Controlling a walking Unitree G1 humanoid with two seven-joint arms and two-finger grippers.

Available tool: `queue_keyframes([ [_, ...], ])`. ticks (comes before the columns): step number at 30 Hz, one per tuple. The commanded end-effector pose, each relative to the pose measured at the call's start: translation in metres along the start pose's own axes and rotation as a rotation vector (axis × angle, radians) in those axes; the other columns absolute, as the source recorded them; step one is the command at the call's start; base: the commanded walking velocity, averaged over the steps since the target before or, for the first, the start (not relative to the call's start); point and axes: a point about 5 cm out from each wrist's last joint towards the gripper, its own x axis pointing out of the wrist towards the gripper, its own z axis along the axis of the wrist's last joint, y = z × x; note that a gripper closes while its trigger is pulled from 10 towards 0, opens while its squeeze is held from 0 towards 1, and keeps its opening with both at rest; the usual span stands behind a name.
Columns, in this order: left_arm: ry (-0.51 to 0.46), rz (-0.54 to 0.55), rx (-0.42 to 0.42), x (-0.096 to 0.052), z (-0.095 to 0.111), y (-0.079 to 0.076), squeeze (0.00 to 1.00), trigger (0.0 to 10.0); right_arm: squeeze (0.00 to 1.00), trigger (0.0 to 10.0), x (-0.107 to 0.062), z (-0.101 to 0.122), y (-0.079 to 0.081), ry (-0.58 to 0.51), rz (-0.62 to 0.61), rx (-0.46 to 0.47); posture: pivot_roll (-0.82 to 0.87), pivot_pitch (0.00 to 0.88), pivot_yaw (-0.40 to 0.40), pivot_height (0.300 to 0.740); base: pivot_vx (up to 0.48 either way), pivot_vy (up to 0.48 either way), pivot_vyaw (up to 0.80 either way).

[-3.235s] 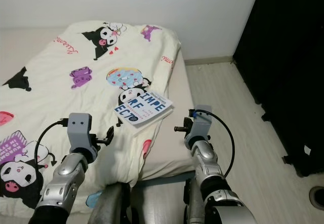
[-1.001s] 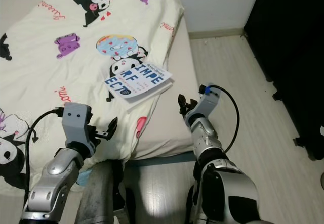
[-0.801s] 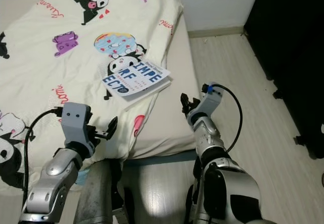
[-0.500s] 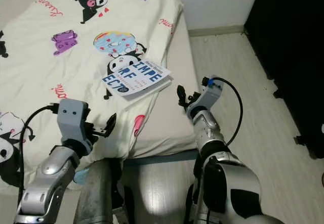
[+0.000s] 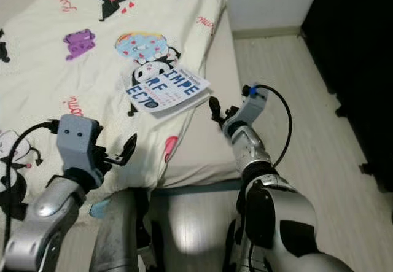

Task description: Clean up the room

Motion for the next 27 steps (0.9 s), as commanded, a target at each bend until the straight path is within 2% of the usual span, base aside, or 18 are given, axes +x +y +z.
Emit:
queue_keyframes([
  [1,0.030,-0.004,-0.001,-0.006,-0.004,0.001,0.00,10.0,0.06,10.0,0.001,-0.007,0.007,0.030,0.035,0.044,0.29,0.500,0.014,0.533,0.000,0.000,0.00],
  [2,0.035,-0.017,-0.002,-0.006,-0.004,-0.003,0.00,10.0,0.93,10.0,0.003,-0.009,0.020,0.034,0.131,0.077,0.29,0.493,0.015,0.533,0.000,0.000,0.00],
  [4,0.036,-0.025,-0.002,-0.006,-0.004,-0.005,0.00,10.0,0.93,10.0,0.004,-0.010,0.025,0.039,0.163,0.079,0.29,0.492,0.017,0.533,0.000,0.000,0.00],
  [5,0.038,-0.029,-0.002,-0.007,-0.004,-0.005,0.00,10.0,0.98,10.0,0.004,-0.011,0.027,0.043,0.178,0.080,0.29,0.492,0.017,0.533,0.000,0.000,0.00],
  [6,0.038,-0.029,-0.002,-0.007,-0.004,-0.005,0.00,10.0,0.98,10.0,0.004,-0.011,0.027,0.043,0.178,0.080,0.29,0.492,0.017,0.533,0.000,0.000,0.00],
  [7,0.040,-0.031,-0.002,-0.007,-0.004,-0.006,0.00,10.0,0.93,10.0,0.004,-0.013,0.030,0.052,0.198,0.068,0.29,0.489,0.021,0.533,0.000,0.000,0.00],
  [8,0.040,-0.031,-0.002,-0.007,-0.004,-0.006,0.00,10.0,0.93,10.0,0.004,-0.013,0.030,0.052,0.198,0.068,0.29,0.489,0.021,0.533,0.000,0.000,0.00],
  [9,0.042,-0.040,0.002,-0.007,-0.005,-0.008,0.00,10.0,0.74,10.0,0.004,-0.016,0.033,0.065,0.224,0.055,0.30,0.488,0.022,0.533,0.000,0.000,0.00],
  [10,0.044,-0.050,0.007,-0.006,-0.005,-0.009,0.00,10.0,0.68,10.0,0.004,-0.018,0.038,0.077,0.252,0.044,0.30,0.490,0.023,0.533,0.000,0.000,0.00],
  [11,0.044,-0.050,0.007,-0.006,-0.005,-0.009,0.00,10.0,0.68,10.0,0.004,-0.018,0.038,0.077,0.252,0.044,0.30,0.490,0.023,0.533,0.000,0.000,0.00],
  [12,0.045,-0.056,0.012,-0.006,-0.005,-0.009,0.00,10.0,0.00,10.0,0.004,-0.021,0.041,0.099,0.270,0.029,0.31,0.489,0.026,0.533,0.000,0.000,0.00],
  [21,0.051,-0.065,0.034,-0.009,-0.001,-0.003,0.00,10.0,0.00,10.0,0.006,-0.024,0.051,0.124,0.308,0.033,0.33,0.490,0.027,0.533,0.000,0.000,0.00],
  [27,0.055,-0.062,0.047,-0.011,0.000,0.001,0.00,10.0,0.00,10.0,0.009,-0.017,0.058,0.111,0.338,-0.027,0.33,0.488,0.034,0.533,0.000,0.000,0.00],
])
